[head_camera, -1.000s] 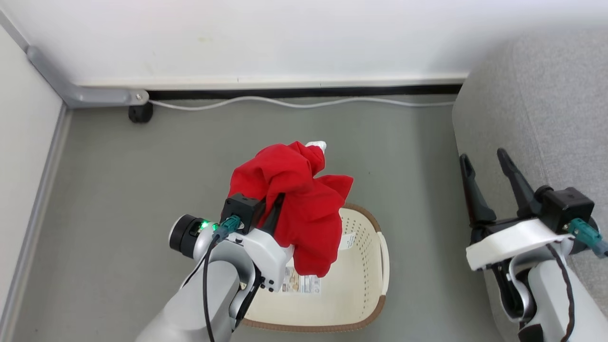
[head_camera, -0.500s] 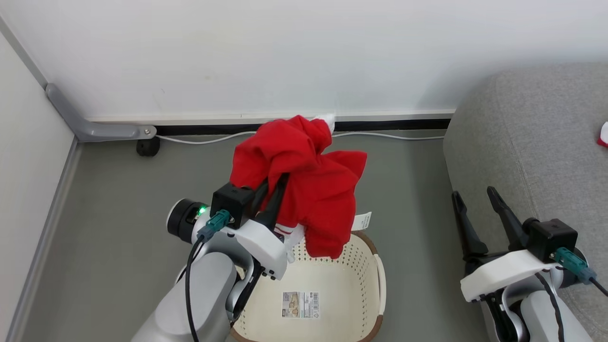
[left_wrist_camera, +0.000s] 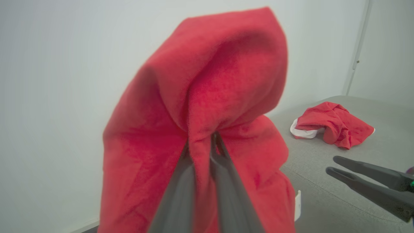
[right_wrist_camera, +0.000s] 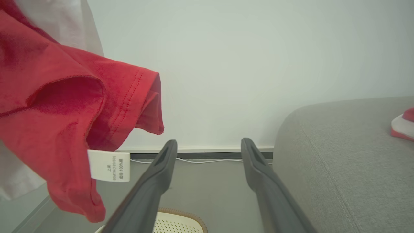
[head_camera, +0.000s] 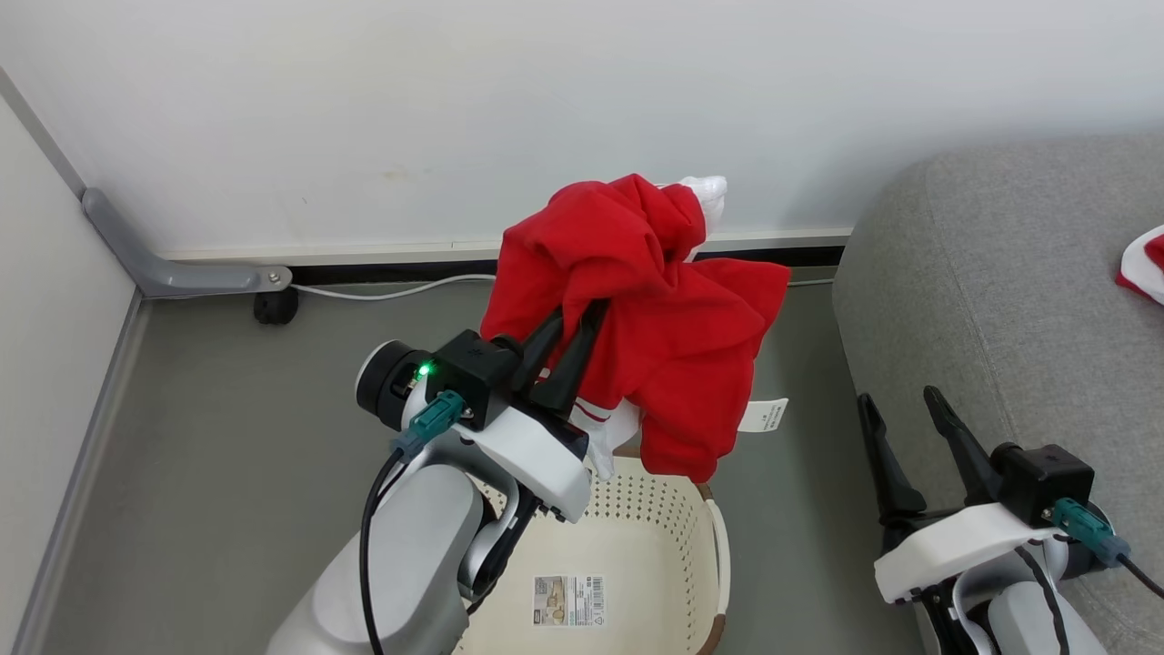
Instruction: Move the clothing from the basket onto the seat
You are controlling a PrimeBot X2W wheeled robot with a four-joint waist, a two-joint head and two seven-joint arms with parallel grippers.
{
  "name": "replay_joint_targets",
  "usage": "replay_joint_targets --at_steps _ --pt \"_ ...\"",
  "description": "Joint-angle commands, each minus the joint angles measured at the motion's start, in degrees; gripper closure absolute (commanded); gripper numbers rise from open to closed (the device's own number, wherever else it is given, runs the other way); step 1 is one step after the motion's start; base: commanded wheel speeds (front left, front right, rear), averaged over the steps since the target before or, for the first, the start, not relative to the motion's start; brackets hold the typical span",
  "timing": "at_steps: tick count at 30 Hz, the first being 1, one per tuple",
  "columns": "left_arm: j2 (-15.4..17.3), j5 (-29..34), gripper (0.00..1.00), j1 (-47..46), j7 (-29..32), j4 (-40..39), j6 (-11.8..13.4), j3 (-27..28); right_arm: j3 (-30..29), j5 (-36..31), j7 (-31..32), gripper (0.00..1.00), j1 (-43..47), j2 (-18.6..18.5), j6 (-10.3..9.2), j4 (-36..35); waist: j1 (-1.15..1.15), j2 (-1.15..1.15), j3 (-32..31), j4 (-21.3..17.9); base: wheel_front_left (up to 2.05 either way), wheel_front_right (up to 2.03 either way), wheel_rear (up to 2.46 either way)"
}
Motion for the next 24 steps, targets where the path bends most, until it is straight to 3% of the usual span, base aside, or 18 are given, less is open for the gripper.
replay_joint_targets --at_steps 1,9,13,19,24 --pt "0.66 0.5 1.0 -2.68 -0.72 -2.7 -0.21 1.46 0.9 -0.25 -0.34 0.0 -0.19 0.04 0.17 -1.03 0.0 0.0 -0.05 -0.16 0.0 0.0 0.0" --pt "0.53 0.48 1.0 -3.47 -0.33 -4.46 0.19 0.76 1.27 -0.29 -0.34 0.0 -0.6 0.19 0.17 -1.77 0.0 0.0 0.43 -0.62 0.0 0.0 0.0" --pt "0.47 0.46 1.0 -3.65 -0.33 -4.93 0.35 0.38 4.8 1.21 -0.34 0.0 -1.96 -0.27 0.17 -5.55 0.0 0.0 1.05 -0.73 0.0 0.0 0.0" --pt "0.22 0.42 1.0 -4.15 -0.41 -5.34 0.4 -0.79 14.11 4.2 -0.34 0.0 -7.51 -5.25 0.17 -13.95 0.0 0.0 2.37 -0.57 0.0 0.0 0.0" --pt "0.05 0.36 1.0 -4.53 -0.49 -5.45 0.28 -1.66 21.92 6.14 -0.34 0.0 -12.83 -10.2 0.17 -13.77 0.0 0.0 2.87 0.09 0.0 0.0 0.0"
